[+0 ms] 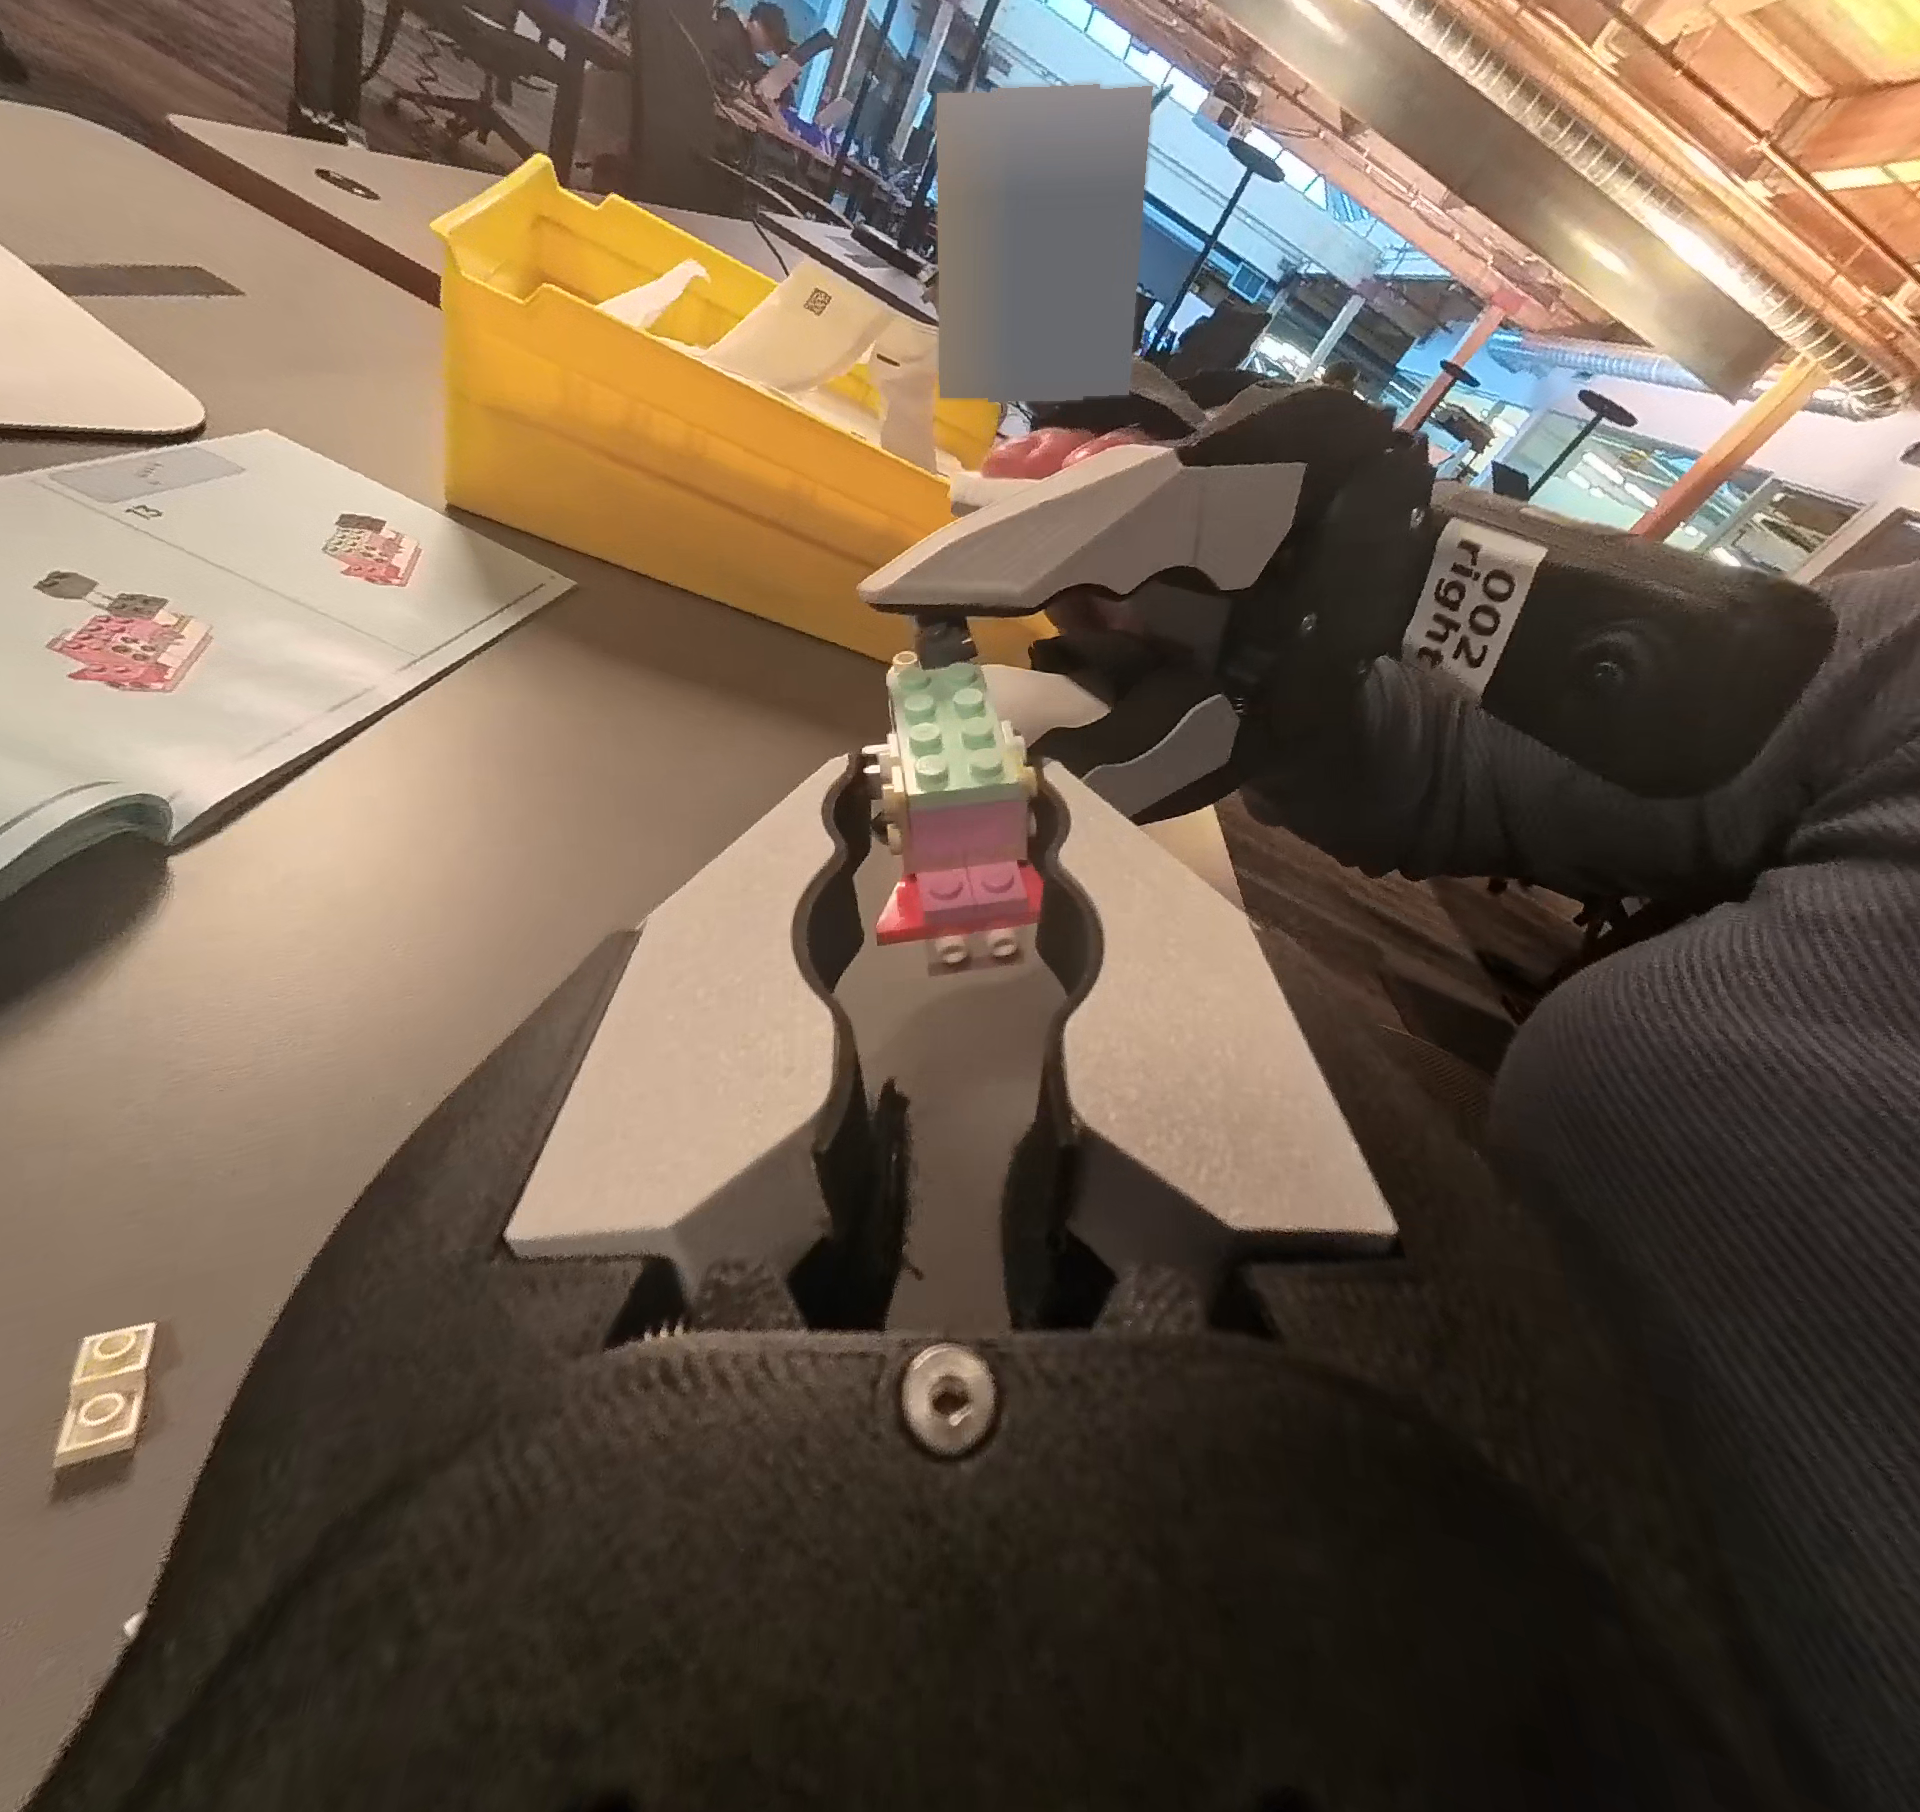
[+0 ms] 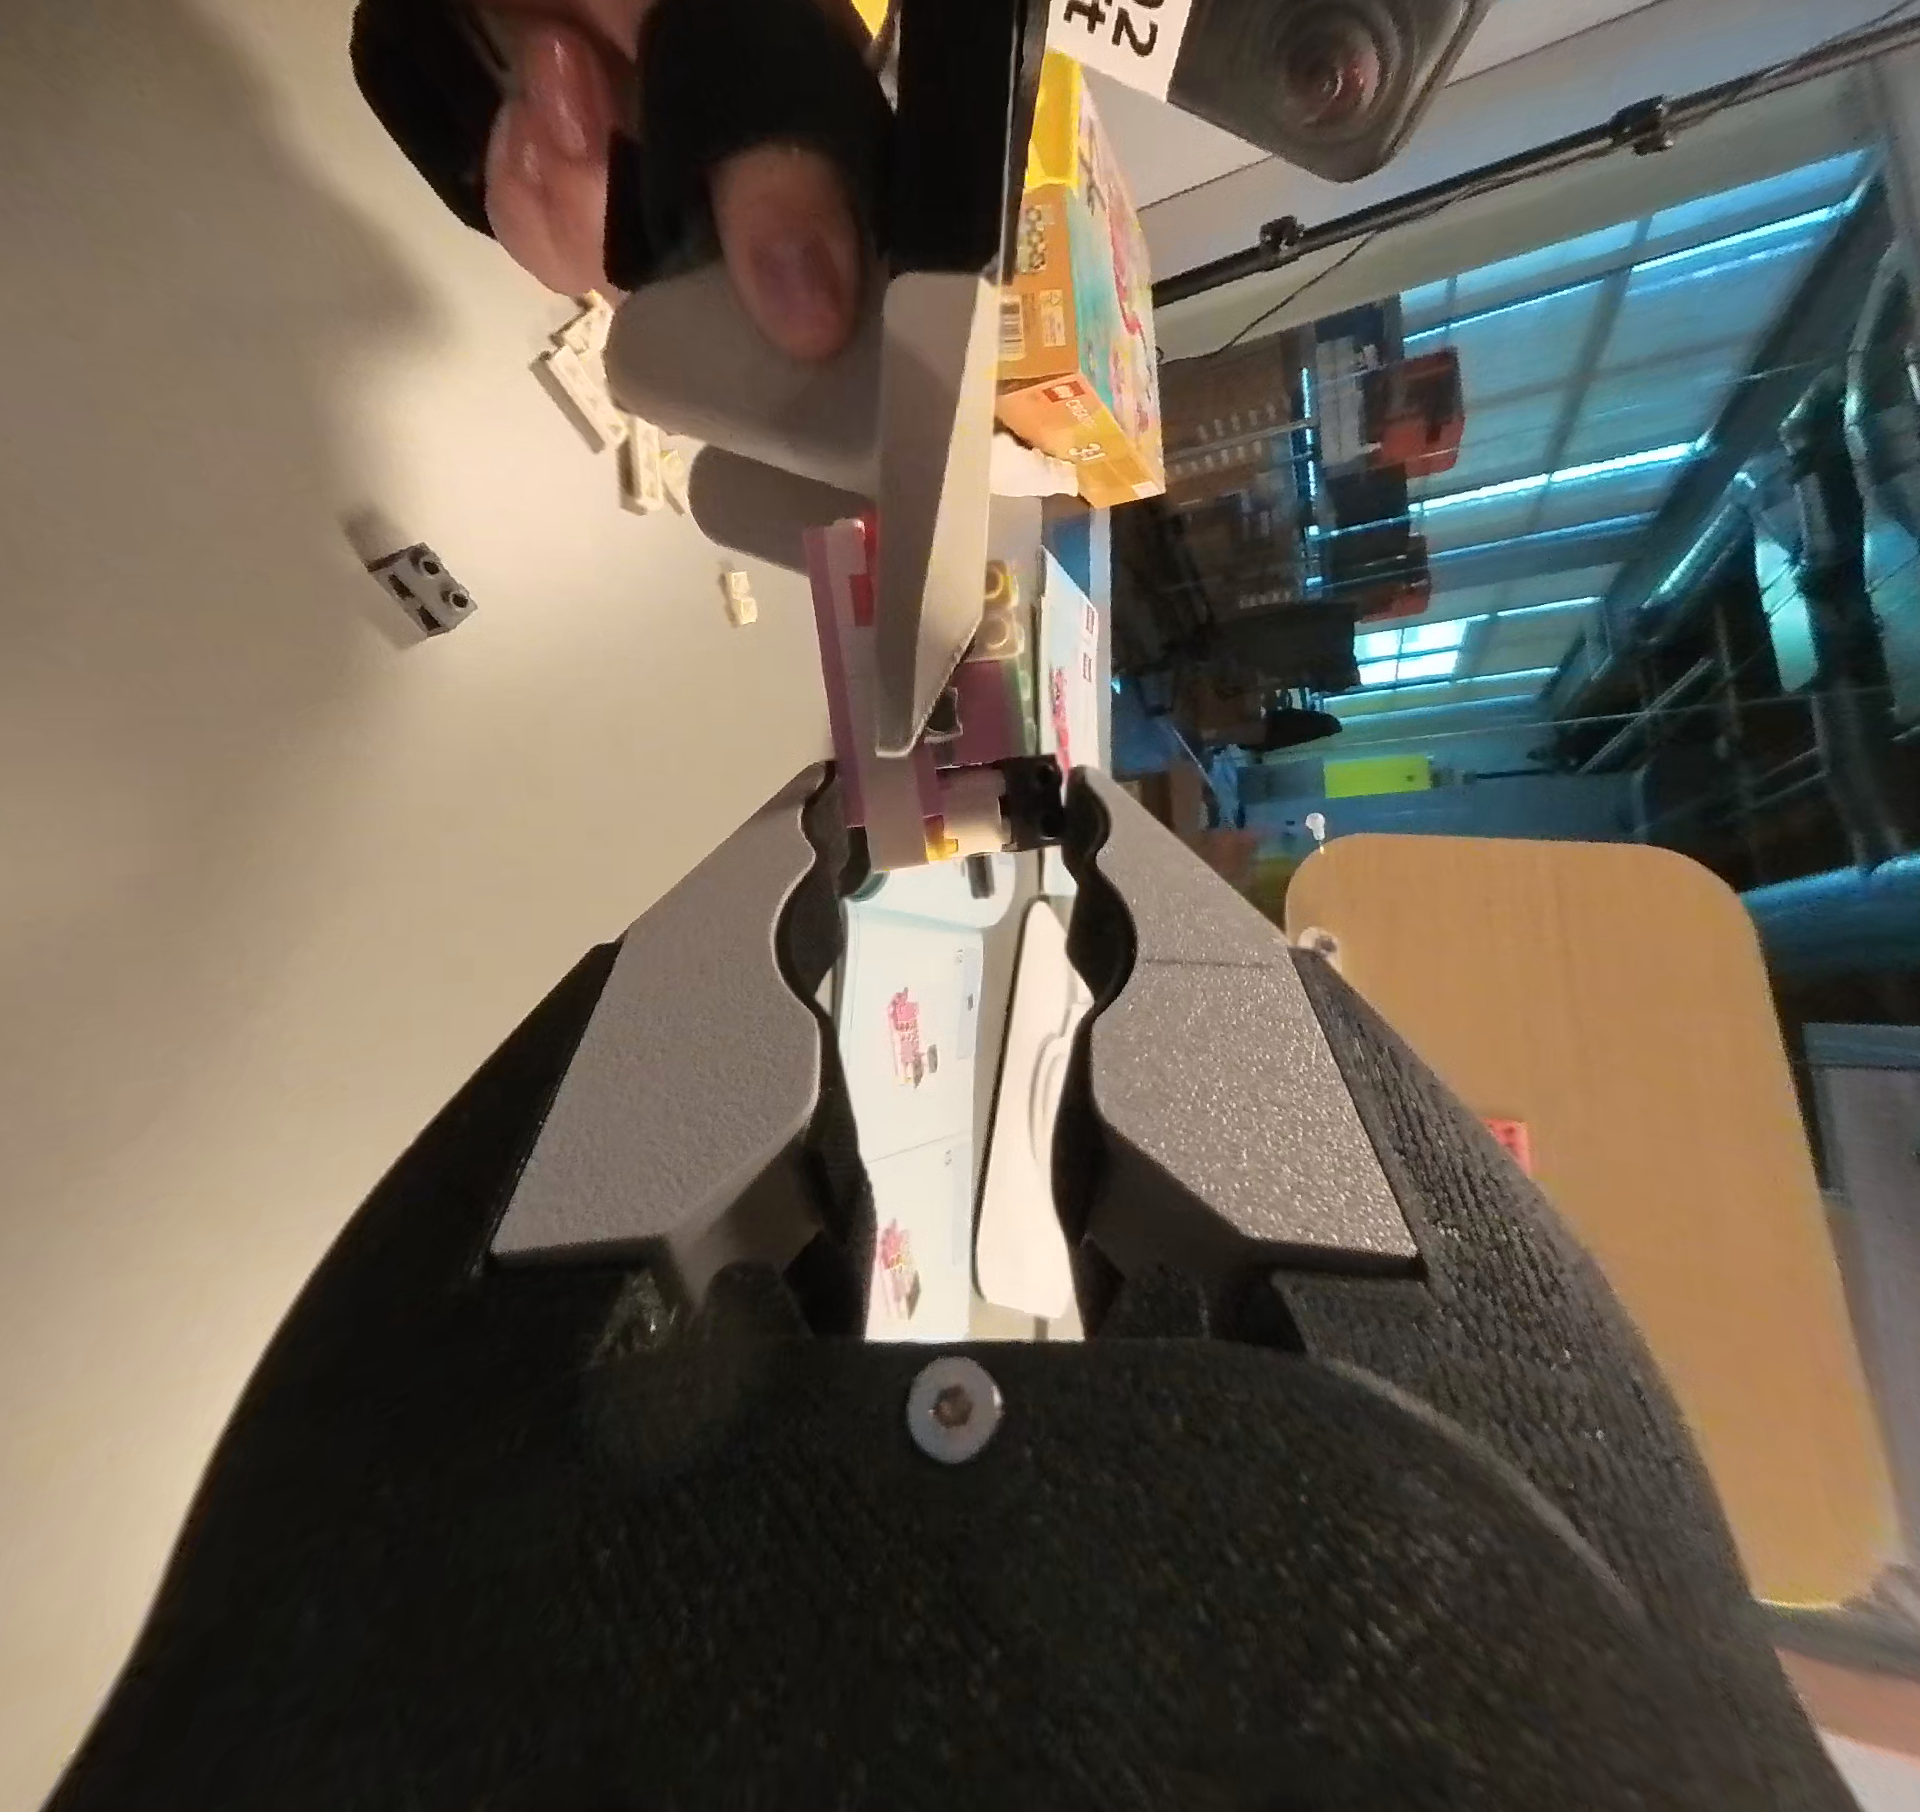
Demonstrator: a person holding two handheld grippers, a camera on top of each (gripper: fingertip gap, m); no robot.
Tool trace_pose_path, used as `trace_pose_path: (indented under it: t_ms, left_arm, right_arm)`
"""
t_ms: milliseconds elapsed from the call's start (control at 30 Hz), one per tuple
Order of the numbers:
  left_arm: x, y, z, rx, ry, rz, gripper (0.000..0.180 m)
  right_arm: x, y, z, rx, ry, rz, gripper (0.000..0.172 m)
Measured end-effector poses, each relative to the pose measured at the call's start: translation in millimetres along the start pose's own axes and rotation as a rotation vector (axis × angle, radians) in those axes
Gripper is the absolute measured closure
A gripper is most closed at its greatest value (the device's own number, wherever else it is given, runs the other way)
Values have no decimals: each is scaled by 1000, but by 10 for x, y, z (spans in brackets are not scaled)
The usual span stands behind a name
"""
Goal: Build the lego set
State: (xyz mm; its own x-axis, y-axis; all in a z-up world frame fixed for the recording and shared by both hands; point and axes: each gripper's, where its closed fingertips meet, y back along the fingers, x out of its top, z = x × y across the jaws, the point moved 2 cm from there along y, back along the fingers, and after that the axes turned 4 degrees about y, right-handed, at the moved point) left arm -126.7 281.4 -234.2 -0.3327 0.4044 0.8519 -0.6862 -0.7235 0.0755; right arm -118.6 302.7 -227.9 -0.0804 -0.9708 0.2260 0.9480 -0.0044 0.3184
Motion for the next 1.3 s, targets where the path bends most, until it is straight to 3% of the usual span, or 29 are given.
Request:
trace_pose_path:
  t_ms: [300,600,800,900,1300]
  left_arm:
    - [67,37,-8,-6,24,53,153]
    - [78,62,-73,-31,101,86,153]
    - [43,41,-82,-3,59,59,153]
    - [50,42,-94,-5,87,71,153]
    - [52,42,-91,-18,89,79,153]
  right_arm:
    - [26,-27,73,-152,159,-81,132]
    - [21,-76,67,-200,156,-85,129]
    - [-23,-128,32,-121,27,-92,129]
    - [-30,-133,34,-129,48,-103,130]
    - [-24,-114,28,-322,162,-120,131]
